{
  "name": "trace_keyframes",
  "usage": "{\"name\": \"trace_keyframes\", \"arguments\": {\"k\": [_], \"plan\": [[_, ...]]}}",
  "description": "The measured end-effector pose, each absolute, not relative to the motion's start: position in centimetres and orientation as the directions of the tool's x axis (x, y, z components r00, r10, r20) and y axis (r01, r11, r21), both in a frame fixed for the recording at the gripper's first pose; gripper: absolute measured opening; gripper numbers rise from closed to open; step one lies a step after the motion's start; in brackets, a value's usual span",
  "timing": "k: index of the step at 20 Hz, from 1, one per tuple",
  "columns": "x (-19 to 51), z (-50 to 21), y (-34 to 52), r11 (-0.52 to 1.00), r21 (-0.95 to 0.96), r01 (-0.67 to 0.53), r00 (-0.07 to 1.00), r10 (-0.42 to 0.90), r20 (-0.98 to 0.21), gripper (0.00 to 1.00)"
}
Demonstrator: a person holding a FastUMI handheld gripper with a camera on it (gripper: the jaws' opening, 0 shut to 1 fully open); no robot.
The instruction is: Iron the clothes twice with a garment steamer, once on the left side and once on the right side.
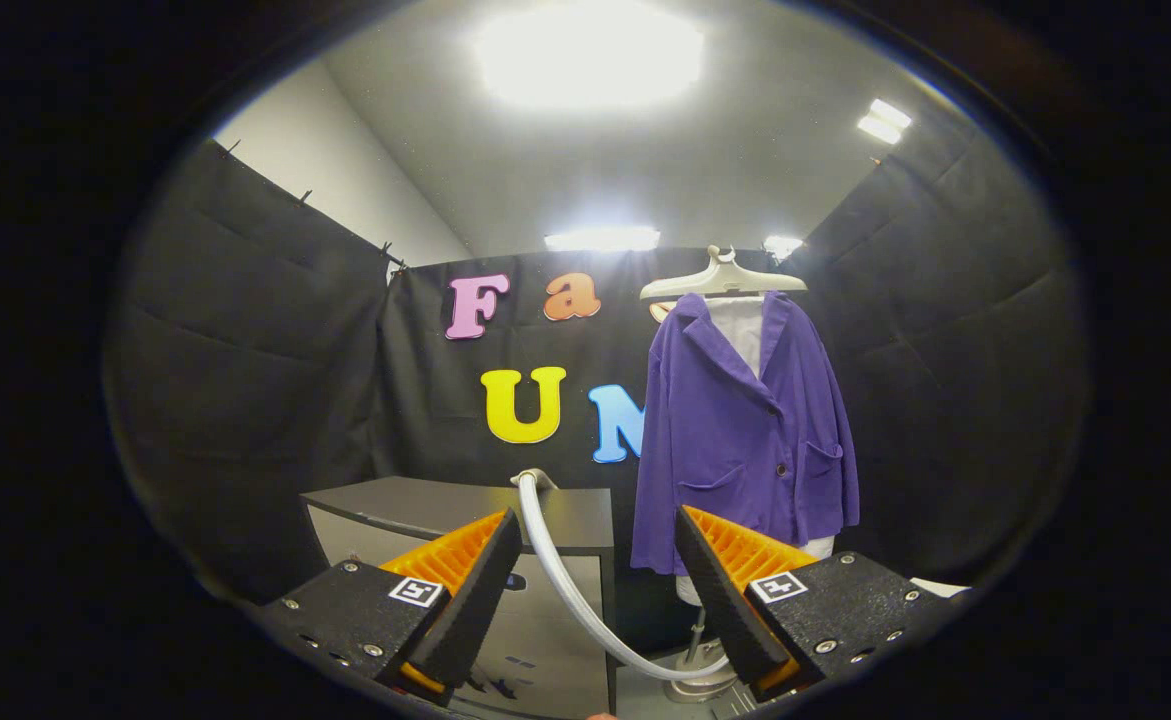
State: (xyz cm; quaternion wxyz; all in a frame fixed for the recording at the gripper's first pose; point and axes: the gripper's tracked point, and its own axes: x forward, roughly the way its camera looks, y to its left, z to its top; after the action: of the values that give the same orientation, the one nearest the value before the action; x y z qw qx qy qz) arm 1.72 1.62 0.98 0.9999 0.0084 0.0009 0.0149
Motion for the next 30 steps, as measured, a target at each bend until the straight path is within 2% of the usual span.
{"name": "trace_keyframes", "arguments": {"k": [8,16,19,23,30], "plan": [[4.7,8.5,2.4,0.996,0.025,-0.086,0.993,0.084,0.077,0.95],[13.3,15.6,5.2,0.976,0.048,-0.212,0.975,0.207,0.082,0.95],[17.2,16.1,6.4,0.963,0.065,-0.260,0.965,0.259,0.025,0.95],[22.9,15.2,7.1,0.960,0.079,-0.268,0.959,0.274,-0.079,0.95],[31.4,9.6,10.0,0.938,0.169,-0.304,0.882,0.344,-0.322,0.94]]}}
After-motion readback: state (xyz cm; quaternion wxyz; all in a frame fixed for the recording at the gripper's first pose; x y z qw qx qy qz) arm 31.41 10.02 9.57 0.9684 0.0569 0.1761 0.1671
